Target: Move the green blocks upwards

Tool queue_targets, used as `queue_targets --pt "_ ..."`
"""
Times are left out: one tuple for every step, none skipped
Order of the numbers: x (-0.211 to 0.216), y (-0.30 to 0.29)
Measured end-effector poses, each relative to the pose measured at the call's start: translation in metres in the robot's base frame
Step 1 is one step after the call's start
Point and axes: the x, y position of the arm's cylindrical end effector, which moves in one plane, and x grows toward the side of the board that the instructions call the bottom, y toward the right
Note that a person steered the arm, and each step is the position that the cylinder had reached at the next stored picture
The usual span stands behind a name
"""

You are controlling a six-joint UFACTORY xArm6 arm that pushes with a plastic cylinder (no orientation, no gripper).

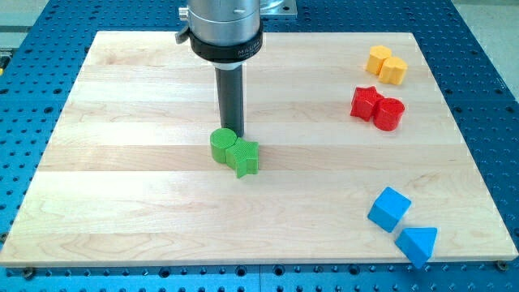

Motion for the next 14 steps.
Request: queue_targets --pt "0.005 0.0" --pt "0.01 0.023" --pt "0.031 0.044" --pt "0.039 0.082" --pt "0.069 0.125" --pt "0.085 0.129" --pt "0.085 0.069" --pt "0.096 0.038" --pt "0.063 0.046" --pt "0.067 0.067" --pt "0.132 0.011" --pt "0.088 0.013" --pt "0.073 0.025" --pt "0.13 -0.036"
